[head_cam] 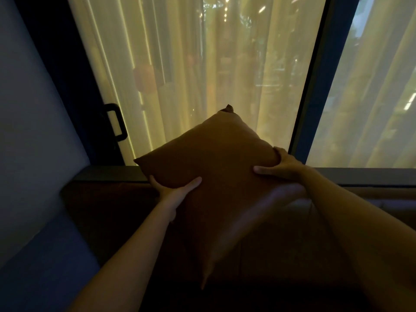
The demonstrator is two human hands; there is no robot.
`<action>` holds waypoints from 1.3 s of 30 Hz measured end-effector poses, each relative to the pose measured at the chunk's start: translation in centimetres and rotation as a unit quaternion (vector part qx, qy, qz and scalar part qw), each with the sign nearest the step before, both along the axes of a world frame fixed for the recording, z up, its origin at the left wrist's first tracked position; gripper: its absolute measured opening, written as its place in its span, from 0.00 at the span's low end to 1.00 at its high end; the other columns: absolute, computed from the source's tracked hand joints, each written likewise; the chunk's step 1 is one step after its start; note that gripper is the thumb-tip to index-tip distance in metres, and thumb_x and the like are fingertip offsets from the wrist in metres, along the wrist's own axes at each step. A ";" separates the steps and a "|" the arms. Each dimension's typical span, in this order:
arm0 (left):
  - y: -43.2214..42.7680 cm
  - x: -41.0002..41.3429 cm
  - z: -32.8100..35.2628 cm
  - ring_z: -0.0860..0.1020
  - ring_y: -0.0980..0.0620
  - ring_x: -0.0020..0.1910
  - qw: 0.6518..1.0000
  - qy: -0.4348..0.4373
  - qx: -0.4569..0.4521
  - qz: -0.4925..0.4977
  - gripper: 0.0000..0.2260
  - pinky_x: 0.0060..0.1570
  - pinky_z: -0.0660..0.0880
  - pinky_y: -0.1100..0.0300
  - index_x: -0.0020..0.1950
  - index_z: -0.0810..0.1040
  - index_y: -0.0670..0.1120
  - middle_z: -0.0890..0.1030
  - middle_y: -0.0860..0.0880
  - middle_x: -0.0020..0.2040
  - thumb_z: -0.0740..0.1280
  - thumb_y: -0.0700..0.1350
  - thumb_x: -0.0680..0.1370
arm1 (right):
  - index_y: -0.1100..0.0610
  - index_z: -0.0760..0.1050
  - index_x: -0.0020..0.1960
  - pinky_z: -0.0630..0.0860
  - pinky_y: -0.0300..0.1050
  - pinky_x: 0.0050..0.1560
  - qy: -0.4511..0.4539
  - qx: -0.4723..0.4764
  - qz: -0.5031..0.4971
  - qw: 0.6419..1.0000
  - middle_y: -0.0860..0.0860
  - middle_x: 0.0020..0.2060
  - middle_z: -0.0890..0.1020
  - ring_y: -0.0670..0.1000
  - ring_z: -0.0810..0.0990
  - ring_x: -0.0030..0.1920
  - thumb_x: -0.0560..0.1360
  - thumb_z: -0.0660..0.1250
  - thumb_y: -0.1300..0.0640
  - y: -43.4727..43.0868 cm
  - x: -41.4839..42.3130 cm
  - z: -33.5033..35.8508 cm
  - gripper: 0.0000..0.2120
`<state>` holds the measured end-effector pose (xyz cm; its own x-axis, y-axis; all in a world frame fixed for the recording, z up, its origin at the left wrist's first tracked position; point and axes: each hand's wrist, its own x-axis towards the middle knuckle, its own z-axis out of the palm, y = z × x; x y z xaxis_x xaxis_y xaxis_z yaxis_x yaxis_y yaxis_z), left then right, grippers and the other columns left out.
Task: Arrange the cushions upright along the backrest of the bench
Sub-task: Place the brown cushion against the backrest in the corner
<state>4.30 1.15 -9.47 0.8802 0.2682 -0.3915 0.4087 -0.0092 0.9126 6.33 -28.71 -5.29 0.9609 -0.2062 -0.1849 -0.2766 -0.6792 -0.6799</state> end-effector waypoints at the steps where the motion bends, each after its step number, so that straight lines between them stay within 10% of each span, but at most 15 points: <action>1: 0.0 0.1 -0.1 0.57 0.36 0.75 1.000 -0.003 -0.002 0.001 0.66 0.67 0.58 0.31 0.74 0.32 0.63 0.55 0.44 0.78 0.82 0.55 0.56 | 0.48 0.51 0.78 0.64 0.62 0.72 0.001 0.033 0.008 0.999 0.56 0.75 0.62 0.62 0.64 0.73 0.57 0.75 0.34 0.0 0.2 0.6 0.57; 23: 4.7 -14.6 -3.0 0.58 0.40 0.75 0.995 -0.089 -0.044 0.012 0.61 0.69 0.60 0.39 0.78 0.37 0.57 0.56 0.45 0.78 0.81 0.49 0.61 | 0.47 0.60 0.73 0.66 0.65 0.69 -0.053 0.041 -0.023 0.997 0.54 0.70 0.70 0.60 0.71 0.68 0.46 0.70 0.22 4.1 -12.7 -2.8 0.61; 39: 12.8 -30.5 -20.7 0.61 0.42 0.74 0.999 0.011 -0.025 -0.043 0.63 0.70 0.61 0.39 0.76 0.37 0.60 0.57 0.47 0.78 0.82 0.51 0.58 | 0.44 0.59 0.73 0.64 0.66 0.69 0.086 0.068 -0.104 0.988 0.52 0.70 0.70 0.59 0.69 0.69 0.41 0.70 0.22 12.0 -30.1 -23.2 0.65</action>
